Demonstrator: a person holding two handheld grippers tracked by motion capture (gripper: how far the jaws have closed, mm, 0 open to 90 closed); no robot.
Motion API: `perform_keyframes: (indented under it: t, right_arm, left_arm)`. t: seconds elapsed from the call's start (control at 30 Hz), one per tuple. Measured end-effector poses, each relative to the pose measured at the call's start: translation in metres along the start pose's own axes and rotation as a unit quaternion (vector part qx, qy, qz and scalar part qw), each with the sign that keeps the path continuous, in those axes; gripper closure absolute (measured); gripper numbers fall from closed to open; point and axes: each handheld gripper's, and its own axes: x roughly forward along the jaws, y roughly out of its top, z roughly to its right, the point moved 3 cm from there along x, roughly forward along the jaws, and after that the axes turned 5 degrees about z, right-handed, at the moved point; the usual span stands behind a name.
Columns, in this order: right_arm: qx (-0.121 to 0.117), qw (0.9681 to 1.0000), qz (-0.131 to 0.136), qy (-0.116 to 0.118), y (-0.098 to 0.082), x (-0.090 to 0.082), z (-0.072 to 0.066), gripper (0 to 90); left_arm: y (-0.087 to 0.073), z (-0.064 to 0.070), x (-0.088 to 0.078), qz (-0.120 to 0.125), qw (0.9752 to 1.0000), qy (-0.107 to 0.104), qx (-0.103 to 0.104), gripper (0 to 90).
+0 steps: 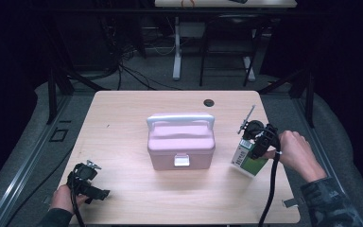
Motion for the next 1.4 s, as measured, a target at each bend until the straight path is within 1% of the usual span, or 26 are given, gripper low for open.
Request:
perform_keyframes:
  t: [0.03, 0.07, 0.1, 0.17, 0.27, 0.3, 0.33, 0.37, 0.4, 0.43, 0.6, 0.7, 0.73, 0.77, 0.8, 0.83, 0.9, 0.93, 0.97, 1.0, 1.03, 1.1, 1.2, 1.33, 1.37, 1.4]
  right_arm:
    - [0.009, 1.0, -0.001, -0.001, 0.0, 0.0, 0.003, 63.1]
    - [0.009, 1.0, -0.001, -0.001, 0.0, 0.0, 0.003, 63.1]
    - [0.017, 0.9998, -0.001, -0.006, -0.001, 0.001, 0.009, 63.1]
    - [0.032, 0.9994, -0.003, -0.008, -0.001, 0.001, 0.014, 63.1]
    - [0.043, 0.999, -0.002, -0.01, -0.001, 0.003, 0.022, 63.1]
    - [0.048, 0.9988, -0.006, -0.011, -0.001, 0.003, 0.024, 63.1]
    - [0.054, 0.9985, -0.004, -0.011, -0.001, 0.004, 0.026, 63.0]
    - [0.054, 0.9985, -0.004, -0.011, -0.001, 0.004, 0.026, 63.0]
    - [0.063, 0.9979, -0.007, -0.014, -0.001, 0.006, 0.03, 63.1]
    - [0.063, 0.9978, -0.009, -0.014, -0.001, 0.007, 0.032, 63.1]
    - [0.087, 0.996, -0.013, -0.016, -0.003, 0.013, 0.041, 63.0]
    - [0.093, 0.9954, -0.016, -0.017, -0.003, 0.016, 0.045, 63.0]
    - [0.105, 0.9942, -0.017, -0.018, -0.004, 0.018, 0.048, 63.0]
    - [0.105, 0.9942, -0.017, -0.018, -0.004, 0.018, 0.048, 63.0]
    - [0.111, 0.9936, -0.013, -0.016, -0.005, 0.021, 0.051, 63.0]
    - [0.114, 0.9932, -0.017, -0.016, -0.005, 0.02, 0.052, 63.0]
    - [0.117, 0.9929, -0.012, -0.014, -0.005, 0.023, 0.054, 63.0]
    - [0.121, 0.9924, -0.016, -0.011, -0.005, 0.024, 0.055, 63.0]
    - [0.12, 0.9926, -0.019, -0.009, -0.005, 0.025, 0.057, 63.0]
    - [0.124, 0.9921, -0.018, -0.008, -0.005, 0.026, 0.057, 63.0]
    - [0.121, 0.9924, -0.019, -0.007, -0.005, 0.027, 0.058, 63.0]
    - [0.126, 0.9918, -0.018, -0.004, -0.004, 0.03, 0.058, 63.0]
    - [0.126, 0.9917, -0.028, 0.001, -0.004, 0.034, 0.059, 62.9]
    - [0.133, 0.9907, -0.028, 0.007, -0.005, 0.037, 0.062, 62.4]
    - [0.137, 0.9904, -0.021, 0.006, -0.006, 0.038, 0.063, 62.0]
    - [0.136, 0.9903, -0.024, 0.008, -0.006, 0.037, 0.063, 61.3]
  left_arm:
    - [0.0, 0.0, 0.0, -0.001, 1.0, 0.0, 0.002, 1.3]
    - [0.0, 0.0, 0.0, -0.001, 1.0, 0.0, 0.002, 1.3]
    - [0.0, 0.0, 0.0, -0.001, 1.0, 0.0, 0.002, 1.3]
    - [0.0, 0.0, 0.0, -0.001, 1.0, 0.0, 0.002, 1.3]
    - [0.0, 0.001, 0.0, -0.001, 1.0, -0.001, 0.002, 1.3]
    - [0.0, 0.001, 0.001, -0.002, 1.0, -0.001, 0.003, 1.3]
    - [0.0, 0.0, 0.001, -0.002, 1.0, -0.001, 0.004, 1.3]
    - [0.0, 0.0, 0.001, -0.002, 1.0, -0.001, 0.004, 1.3]
    - [0.0, 0.0, 0.001, -0.002, 1.0, -0.001, 0.003, 1.3]
    - [0.0, 0.0, 0.001, -0.002, 1.0, -0.001, 0.003, 1.3]
    - [0.0, 0.0, 0.001, -0.003, 1.0, 0.001, 0.001, 1.3]
    - [0.0, 0.0, 0.001, -0.003, 1.0, 0.0, 0.001, 1.3]
    - [0.0, 0.0, 0.001, -0.004, 1.0, -0.001, 0.001, 1.3]
    - [0.0, 0.0, 0.001, -0.004, 1.0, -0.001, 0.001, 1.3]
    - [0.0, 0.0, 0.001, -0.005, 1.0, -0.001, 0.004, 1.3]
    - [0.0, 0.0, 0.001, -0.004, 1.0, -0.001, 0.004, 1.3]
    - [0.0, 0.0, 0.001, -0.005, 1.0, -0.002, 0.002, 1.3]
    - [0.0, 0.0, 0.001, -0.005, 1.0, -0.002, 0.003, 1.3]
    - [0.0, 0.0, 0.001, -0.005, 1.0, -0.002, 0.002, 1.3]
    - [0.0, 0.0, 0.001, -0.005, 1.0, -0.002, 0.002, 1.3]
    - [0.0, 0.0, 0.001, -0.005, 1.0, -0.002, 0.003, 1.3]
    - [0.0, 0.0, 0.001, -0.006, 1.0, -0.002, 0.003, 1.3]
    - [0.0, 0.0, 0.001, -0.006, 1.0, -0.002, 0.003, 1.3]
    - [0.0, 0.0, 0.002, -0.006, 1.0, -0.002, 0.004, 1.4]
    - [0.0, 0.001, 0.001, -0.004, 1.0, -0.001, 0.007, 1.4]
    - [0.0, 0.001, 0.0, -0.004, 1.0, -0.001, 0.007, 1.4]
